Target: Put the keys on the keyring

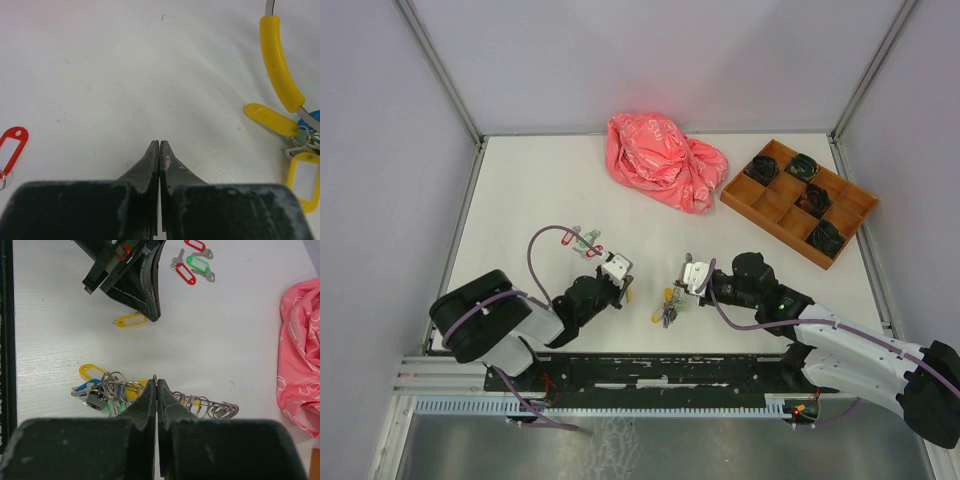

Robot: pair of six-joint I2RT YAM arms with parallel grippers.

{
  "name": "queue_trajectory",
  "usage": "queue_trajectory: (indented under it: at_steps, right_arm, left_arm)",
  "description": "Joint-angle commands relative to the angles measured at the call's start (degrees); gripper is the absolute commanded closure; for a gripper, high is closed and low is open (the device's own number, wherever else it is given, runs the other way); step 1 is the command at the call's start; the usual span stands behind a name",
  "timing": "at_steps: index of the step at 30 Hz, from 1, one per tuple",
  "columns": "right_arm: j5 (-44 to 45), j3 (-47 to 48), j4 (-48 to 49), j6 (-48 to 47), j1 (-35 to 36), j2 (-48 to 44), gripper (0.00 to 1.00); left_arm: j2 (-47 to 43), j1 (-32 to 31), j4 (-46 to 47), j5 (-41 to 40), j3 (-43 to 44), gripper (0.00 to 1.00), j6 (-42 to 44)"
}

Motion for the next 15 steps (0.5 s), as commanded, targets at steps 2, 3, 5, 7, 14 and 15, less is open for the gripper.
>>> queue_trajectory:
  at_steps: [2, 3, 5, 7, 14, 15]
  right_arm:
    - [0.3, 2.6, 2.6, -0.3, 0.1, -0.3, 0.99]
    - [0.2, 2.7, 2.5, -0.4, 0.1, -0.3, 1.00]
    - [0.3, 2.7, 2.2, -0.5, 0.1, -0.4, 0.99]
    - [0.4, 2.7, 1.9, -0.7, 0.1, -0.7, 0.99]
    - [0.1, 3.0, 1.5, -0.8, 0.1, -0.6, 0.99]
    - [0.0, 3.1, 1.3, -0.7, 0.1, -0.6, 0.99]
  left_arm:
    - [10.2, 0.4, 22.2, -1.1, -0.4, 0.97, 4.2]
    - [11.8, 0.4, 24.8, -1.2, -0.7, 0.97, 4.1]
    - [13.8, 0.4, 28.1, -1.6, -1.4, 0.97, 3.9]
    - [13.6, 0.4, 27.4, -2.0, -1.8, 0.94, 3.3]
    - [5.0, 0.3, 14.0, -2.9, -1.4, 0.81, 0.1]
    - [2.8, 0.3, 10.6, -3.2, -1.1, 0.79, -0.5]
